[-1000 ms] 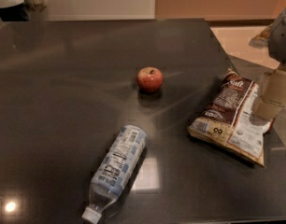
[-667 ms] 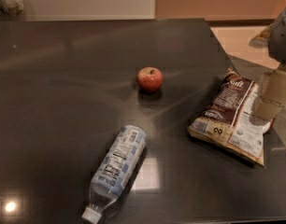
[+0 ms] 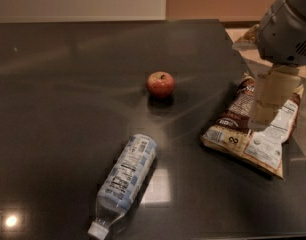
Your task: Pick blue plastic bottle
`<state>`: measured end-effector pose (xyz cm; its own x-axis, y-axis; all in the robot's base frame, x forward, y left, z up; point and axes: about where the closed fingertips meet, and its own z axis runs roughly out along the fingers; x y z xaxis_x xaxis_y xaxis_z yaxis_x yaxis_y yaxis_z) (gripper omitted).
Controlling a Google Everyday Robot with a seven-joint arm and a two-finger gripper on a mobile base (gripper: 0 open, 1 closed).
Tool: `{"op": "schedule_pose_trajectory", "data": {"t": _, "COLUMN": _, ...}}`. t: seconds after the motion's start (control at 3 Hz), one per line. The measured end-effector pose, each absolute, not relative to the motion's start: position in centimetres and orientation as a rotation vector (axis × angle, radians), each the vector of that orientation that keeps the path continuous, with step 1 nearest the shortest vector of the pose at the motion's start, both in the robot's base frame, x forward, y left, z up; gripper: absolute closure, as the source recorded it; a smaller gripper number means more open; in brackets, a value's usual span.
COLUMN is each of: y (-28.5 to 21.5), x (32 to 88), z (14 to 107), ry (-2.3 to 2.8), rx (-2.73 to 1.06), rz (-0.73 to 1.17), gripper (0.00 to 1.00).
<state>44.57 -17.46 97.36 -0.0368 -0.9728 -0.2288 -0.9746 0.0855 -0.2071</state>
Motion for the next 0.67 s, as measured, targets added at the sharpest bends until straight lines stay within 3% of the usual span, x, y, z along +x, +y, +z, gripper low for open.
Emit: {"op": "schedule_pose_trajectory", "data": {"t": 0.67, "y": -9.8, "x": 43.2, "z": 94.3, "ry": 1.758, "rx": -2.252, "rz": 0.216, "gripper": 0.0}}
